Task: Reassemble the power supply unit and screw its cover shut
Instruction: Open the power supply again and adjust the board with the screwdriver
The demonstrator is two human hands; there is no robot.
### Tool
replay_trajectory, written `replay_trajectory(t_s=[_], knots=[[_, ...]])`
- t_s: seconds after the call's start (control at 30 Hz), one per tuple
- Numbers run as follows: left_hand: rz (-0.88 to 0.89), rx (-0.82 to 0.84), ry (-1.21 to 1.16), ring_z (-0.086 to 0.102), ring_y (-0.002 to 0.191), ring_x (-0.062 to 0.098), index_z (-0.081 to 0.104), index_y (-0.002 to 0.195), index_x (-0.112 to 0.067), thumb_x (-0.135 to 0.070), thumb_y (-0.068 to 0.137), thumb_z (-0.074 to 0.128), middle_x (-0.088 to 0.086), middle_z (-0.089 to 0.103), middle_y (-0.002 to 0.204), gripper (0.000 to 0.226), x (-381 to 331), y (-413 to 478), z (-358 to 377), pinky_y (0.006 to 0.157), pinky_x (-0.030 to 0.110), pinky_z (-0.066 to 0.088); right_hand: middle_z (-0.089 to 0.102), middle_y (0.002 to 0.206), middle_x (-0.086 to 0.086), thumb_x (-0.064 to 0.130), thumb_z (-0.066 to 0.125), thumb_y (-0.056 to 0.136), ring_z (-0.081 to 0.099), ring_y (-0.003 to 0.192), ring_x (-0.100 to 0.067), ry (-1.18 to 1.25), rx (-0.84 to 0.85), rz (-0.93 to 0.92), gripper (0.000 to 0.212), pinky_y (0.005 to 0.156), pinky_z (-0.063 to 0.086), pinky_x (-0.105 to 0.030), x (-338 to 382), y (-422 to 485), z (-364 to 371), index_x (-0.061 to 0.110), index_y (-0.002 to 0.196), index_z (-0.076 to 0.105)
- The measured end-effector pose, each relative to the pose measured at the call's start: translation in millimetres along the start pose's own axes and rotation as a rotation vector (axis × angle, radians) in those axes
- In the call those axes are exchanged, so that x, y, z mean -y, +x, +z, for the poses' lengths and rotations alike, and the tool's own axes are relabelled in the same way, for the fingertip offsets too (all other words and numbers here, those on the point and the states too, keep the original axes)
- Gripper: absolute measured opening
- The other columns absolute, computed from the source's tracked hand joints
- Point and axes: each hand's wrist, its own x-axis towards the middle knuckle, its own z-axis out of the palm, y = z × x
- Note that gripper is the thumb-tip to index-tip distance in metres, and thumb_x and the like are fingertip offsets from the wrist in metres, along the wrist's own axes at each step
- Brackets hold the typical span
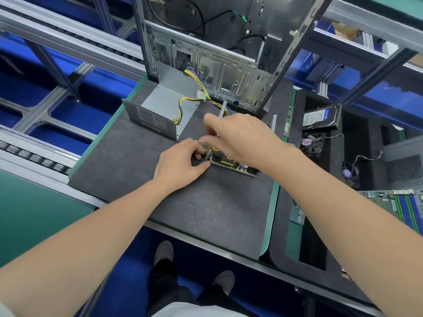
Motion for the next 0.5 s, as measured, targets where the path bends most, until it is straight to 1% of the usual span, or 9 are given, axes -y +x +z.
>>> replay_trajectory(t_s=[0.07,0.13,0.17,0.27,0.3,0.33,0.4,0.47,0.5], knots=[[0.001,0.001,0.001,0.055,0.084,-0.001,0.045,0.083,-0.055,-0.052,0.078,0.07,-0.023,0.06,0.087,0.025,-0.8,-0.3,-0.9,0.071,0.028,0.045,0.051,0.102,0.003,0.031,0.052,0.099,0.055,0.079,-0.028,0.205,0.016,-0.102,0.016,0.063,0.043,-0.041,-2.1,-3.3,-2.4,0.019,0.106,0.046],[0.002,0.004,0.001,0.054,0.086,-0.002,0.046,0.083,-0.057,-0.052,0.078,0.069,-0.024,0.06,0.087,0.024,-0.4,-0.4,-1.4,0.072,0.027,0.044,0.049,0.107,0.003,0.015,0.055,0.093,0.051,0.082,-0.022,0.291,0.089,-0.148,0.018,0.071,0.047,-0.045,-4.4,-4.7,-6.0,0.017,0.11,0.047],[0.0,0.006,0.001,0.054,0.086,-0.002,0.048,0.084,-0.056,-0.052,0.078,0.069,-0.024,0.06,0.087,0.022,0.0,-0.3,-1.4,0.072,0.027,0.045,0.05,0.102,0.005,0.016,0.057,0.095,0.052,0.082,-0.022,0.268,0.095,-0.129,0.017,0.072,0.048,-0.045,-3.4,-4.6,-5.2,0.017,0.108,0.046],[-0.008,0.011,0.011,0.057,0.088,-0.001,0.056,0.093,-0.046,-0.051,0.078,0.07,-0.023,0.061,0.089,0.02,1.4,1.0,0.5,0.075,0.029,0.048,0.052,0.083,0.006,0.046,0.053,0.104,0.059,0.081,-0.035,0.062,0.012,0.028,0.028,0.066,0.05,-0.044,-0.5,-2.1,0.1,0.021,0.103,0.041],[-0.009,0.01,0.011,0.057,0.088,-0.001,0.056,0.092,-0.045,-0.051,0.078,0.07,-0.022,0.061,0.089,0.021,1.6,1.3,0.8,0.075,0.029,0.048,0.052,0.083,0.007,0.05,0.05,0.103,0.06,0.081,-0.036,0.041,-0.019,0.036,0.03,0.065,0.05,-0.044,-0.3,-2.2,0.6,0.022,0.104,0.042],[-0.009,0.009,0.009,0.057,0.087,-0.001,0.054,0.09,-0.047,-0.051,0.078,0.07,-0.022,0.061,0.089,0.02,1.8,1.3,0.9,0.074,0.029,0.047,0.051,0.089,0.007,0.049,0.048,0.102,0.059,0.082,-0.035,0.084,-0.043,0.002,0.028,0.066,0.05,-0.044,0.2,-3.4,-0.1,0.022,0.105,0.044],[0.0,0.008,0.012,0.054,0.085,-0.002,0.049,0.084,-0.052,-0.051,0.078,0.069,-0.023,0.059,0.088,0.021,1.7,1.1,0.4,0.072,0.028,0.045,0.049,0.105,0.005,0.031,0.051,0.096,0.055,0.082,-0.027,0.241,-0.023,-0.097,0.018,0.071,0.05,-0.046,-0.7,-5.9,-4.1,0.019,0.109,0.048],[0.009,0.006,0.007,0.053,0.086,-0.002,0.047,0.083,-0.055,-0.051,0.077,0.069,-0.024,0.059,0.087,0.023,1.3,0.5,-0.1,0.072,0.028,0.045,0.051,0.101,0.005,0.015,0.054,0.096,0.052,0.083,-0.023,0.284,0.038,-0.134,0.015,0.075,0.049,-0.047,-1.8,-6.8,-6.0,0.014,0.11,0.05],[0.01,0.004,0.003,0.053,0.086,-0.002,0.046,0.083,-0.055,-0.051,0.077,0.069,-0.024,0.059,0.087,0.024,1.0,0.4,-0.3,0.072,0.027,0.045,0.05,0.092,0.008,0.018,0.055,0.099,0.053,0.082,-0.024,0.247,0.044,-0.112,0.013,0.074,0.049,-0.047,-1.4,-6.8,-4.5,0.014,0.11,0.05]])
